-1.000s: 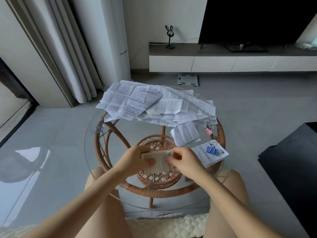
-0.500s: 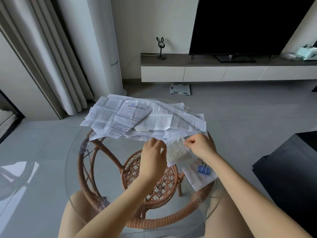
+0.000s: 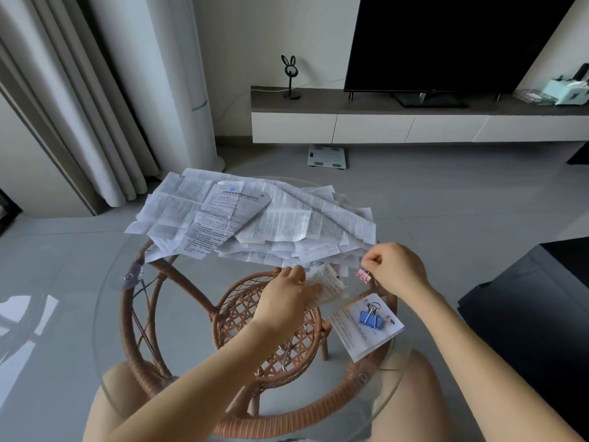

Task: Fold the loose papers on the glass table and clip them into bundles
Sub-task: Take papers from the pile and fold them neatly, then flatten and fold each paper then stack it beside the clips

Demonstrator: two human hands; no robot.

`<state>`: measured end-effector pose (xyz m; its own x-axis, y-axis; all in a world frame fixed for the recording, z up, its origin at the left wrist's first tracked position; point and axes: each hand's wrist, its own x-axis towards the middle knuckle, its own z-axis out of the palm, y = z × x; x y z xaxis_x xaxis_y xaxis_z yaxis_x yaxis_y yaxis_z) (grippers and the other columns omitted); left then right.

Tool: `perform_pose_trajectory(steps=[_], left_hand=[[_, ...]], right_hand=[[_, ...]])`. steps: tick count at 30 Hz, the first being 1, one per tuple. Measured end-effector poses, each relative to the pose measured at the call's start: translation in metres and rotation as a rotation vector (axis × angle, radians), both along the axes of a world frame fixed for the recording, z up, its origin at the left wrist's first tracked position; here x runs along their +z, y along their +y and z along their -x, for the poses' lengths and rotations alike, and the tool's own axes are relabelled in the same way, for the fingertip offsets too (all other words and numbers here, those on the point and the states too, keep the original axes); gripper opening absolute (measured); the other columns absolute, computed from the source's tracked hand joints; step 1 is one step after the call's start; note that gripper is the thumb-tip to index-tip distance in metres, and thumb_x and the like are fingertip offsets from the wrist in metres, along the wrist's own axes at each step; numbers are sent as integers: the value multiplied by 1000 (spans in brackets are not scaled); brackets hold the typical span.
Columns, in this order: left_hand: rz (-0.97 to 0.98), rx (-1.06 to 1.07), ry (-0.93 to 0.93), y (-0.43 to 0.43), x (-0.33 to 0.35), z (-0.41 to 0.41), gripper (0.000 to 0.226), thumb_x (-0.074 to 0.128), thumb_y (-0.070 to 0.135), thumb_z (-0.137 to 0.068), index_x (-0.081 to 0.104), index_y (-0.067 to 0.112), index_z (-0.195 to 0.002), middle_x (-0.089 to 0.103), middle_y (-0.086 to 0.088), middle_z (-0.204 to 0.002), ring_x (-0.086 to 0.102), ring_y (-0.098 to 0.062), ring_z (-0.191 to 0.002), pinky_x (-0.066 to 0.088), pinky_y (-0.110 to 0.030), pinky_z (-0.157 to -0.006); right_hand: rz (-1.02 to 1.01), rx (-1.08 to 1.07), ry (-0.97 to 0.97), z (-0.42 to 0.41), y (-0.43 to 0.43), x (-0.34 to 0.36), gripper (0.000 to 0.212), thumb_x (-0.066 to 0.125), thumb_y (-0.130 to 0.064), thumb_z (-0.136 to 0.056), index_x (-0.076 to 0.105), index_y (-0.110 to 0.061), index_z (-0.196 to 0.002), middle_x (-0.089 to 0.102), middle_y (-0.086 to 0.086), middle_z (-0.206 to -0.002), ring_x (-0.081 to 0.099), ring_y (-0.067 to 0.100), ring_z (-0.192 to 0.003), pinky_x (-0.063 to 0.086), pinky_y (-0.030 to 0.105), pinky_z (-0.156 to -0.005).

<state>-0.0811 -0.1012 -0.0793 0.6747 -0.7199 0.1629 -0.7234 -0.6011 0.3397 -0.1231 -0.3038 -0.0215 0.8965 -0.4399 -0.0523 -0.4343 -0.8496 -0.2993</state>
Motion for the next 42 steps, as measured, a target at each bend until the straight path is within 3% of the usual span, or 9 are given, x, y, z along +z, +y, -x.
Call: perform_pose_trajectory(steps=[4,9,15,20,25,28,32,36,42], left_hand=[[-47,-6,27,1,6,0,38,53,17,-94,59,31,-129,49,-1,-113,43,-19,-103,50,-32,-80],[-41,-4,10,2,5,6,43,49,15,-96,51,32,-136,46,0,-121,41,-19,-112,47,-29,-88],[-13,-2,26,6,7,8,37,47,25,-98,53,31,-134,47,-1,-125,40,-19,-118,45,-29,-93],[-16,-22,56,8,10,3,36,48,27,-98,54,32,-133,47,0,-122,42,-19,-114,45,-30,-92],[-3,-27,36,10,11,0,34,44,24,-99,59,29,-129,53,-1,-119,47,-19,-110,47,-31,-87],[41,-9,58,9,10,-1,31,46,22,-98,62,24,-125,57,-1,-117,49,-19,-109,46,-29,-86],[152,51,79,8,12,-6,26,51,15,-95,71,18,-112,64,-1,-109,56,-19,-102,46,-27,-84],[257,149,50,13,23,-13,21,56,14,-93,73,17,-105,65,1,-105,57,-18,-100,43,-23,-80],[366,272,-5,37,48,-26,17,60,12,-90,74,17,-100,66,1,-103,56,-17,-99,43,-24,-78]], right_hand=[[-27,32,156,12,-20,7,19,66,-36,-84,72,-18,-82,71,-2,-86,65,21,-84,52,31,-70],[7,3,147,4,-18,-7,36,64,-47,-84,61,-23,-110,65,-4,-104,60,16,-89,47,27,-68],[-120,-50,76,-8,-12,-15,25,65,-29,-87,71,-7,-76,69,8,-72,47,15,-53,35,24,-51],[-353,102,45,-12,8,3,30,71,-34,-82,69,-13,-60,54,-5,-48,35,8,-42,30,21,-47],[-136,147,164,-14,28,-9,35,68,-46,-82,64,-17,-62,55,-6,-52,48,11,-46,36,21,-48],[19,103,-61,-12,32,0,34,61,-46,-86,68,-13,-79,69,0,-75,64,20,-69,42,24,-57],[298,251,-311,-28,44,11,40,64,-39,-87,60,-14,-118,63,5,-111,55,25,-103,41,31,-82],[466,358,-140,-58,55,-2,58,60,-29,-89,37,-22,-142,48,4,-135,43,25,-121,31,36,-99],[508,378,-197,-79,60,10,25,50,-4,-89,67,-16,-103,68,2,-105,59,26,-100,34,34,-92]])
